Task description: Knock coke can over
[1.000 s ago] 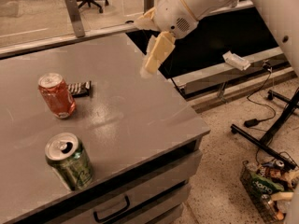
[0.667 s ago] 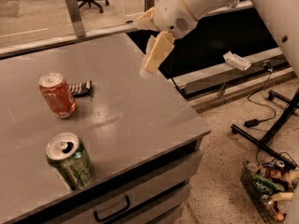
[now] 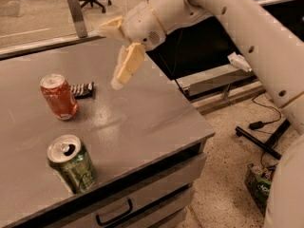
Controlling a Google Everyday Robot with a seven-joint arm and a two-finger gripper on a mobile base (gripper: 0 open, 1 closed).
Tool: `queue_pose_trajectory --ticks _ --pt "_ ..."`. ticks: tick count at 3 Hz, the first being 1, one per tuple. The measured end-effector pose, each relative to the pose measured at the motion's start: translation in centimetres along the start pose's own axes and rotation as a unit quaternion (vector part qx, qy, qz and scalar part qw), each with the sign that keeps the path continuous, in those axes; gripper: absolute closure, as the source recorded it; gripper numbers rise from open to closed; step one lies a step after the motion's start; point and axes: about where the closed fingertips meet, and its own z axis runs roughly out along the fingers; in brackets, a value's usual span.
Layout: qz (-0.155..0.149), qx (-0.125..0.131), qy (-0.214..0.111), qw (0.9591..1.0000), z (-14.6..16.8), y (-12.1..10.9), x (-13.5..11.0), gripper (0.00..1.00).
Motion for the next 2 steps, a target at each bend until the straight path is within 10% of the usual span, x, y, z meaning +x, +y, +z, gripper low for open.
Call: queue_pose_trajectory --ticks 2 --pt "-0.079 -0.077 -0.047 0.9928 7.3 1.5 -4.5 0.0"
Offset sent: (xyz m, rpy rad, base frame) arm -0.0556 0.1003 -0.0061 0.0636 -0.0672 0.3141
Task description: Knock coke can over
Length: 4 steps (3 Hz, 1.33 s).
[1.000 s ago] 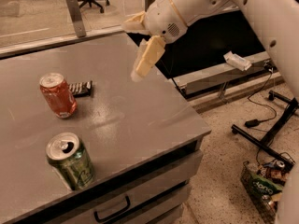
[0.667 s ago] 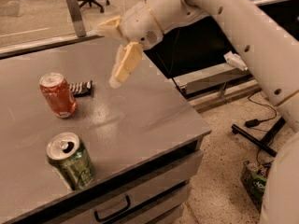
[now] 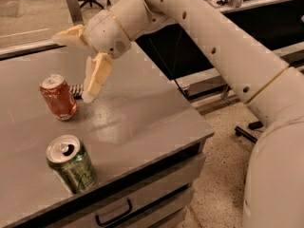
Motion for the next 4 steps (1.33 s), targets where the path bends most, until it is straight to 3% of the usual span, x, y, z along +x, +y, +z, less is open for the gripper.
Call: queue_pose_trajectory --ticks 2,4 --pt "0.007 0.012 -0.015 0.9998 1.3 -0.6 0.5 0.0" --pt "0.078 0.068 -0.064 0.9926 4.3 -1.8 3.6 0.0"
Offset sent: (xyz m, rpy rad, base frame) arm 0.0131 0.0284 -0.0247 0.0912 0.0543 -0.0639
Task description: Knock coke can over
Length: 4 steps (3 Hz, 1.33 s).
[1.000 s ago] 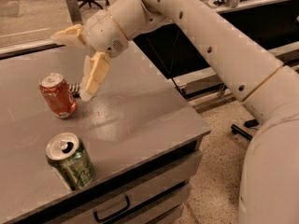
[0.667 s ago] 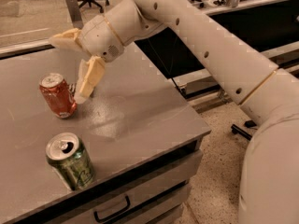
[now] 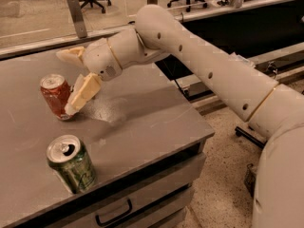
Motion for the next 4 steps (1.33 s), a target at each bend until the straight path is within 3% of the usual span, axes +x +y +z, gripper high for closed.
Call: queue_pose_trajectory --ticks 1,2,4 --pt "0.034 0.026 -0.039 0.9983 1.0 -0.3 1.6 0.0" --pt "0.054 0.034 -0.073 0.9952 2.0 -0.6 2.2 0.0" --pt "0.073 0.035 -0.125 0.9889 3.3 -0.9 2.8 0.4"
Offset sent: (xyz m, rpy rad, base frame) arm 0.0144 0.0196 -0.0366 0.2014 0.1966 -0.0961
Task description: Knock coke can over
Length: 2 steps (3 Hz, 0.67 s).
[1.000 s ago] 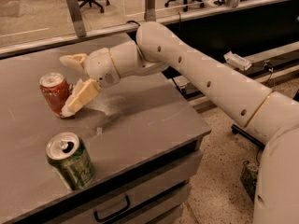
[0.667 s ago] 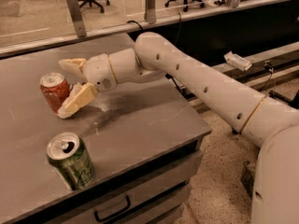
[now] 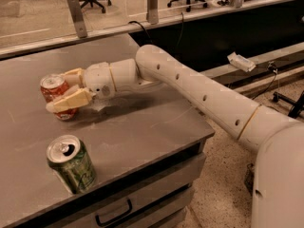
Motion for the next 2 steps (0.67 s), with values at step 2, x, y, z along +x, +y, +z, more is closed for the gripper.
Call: queue_pose_trajectory --ticks 2 --pt "-0.002 -0.004 -0.031 0.9995 -0.16 0.14 -0.14 0.86"
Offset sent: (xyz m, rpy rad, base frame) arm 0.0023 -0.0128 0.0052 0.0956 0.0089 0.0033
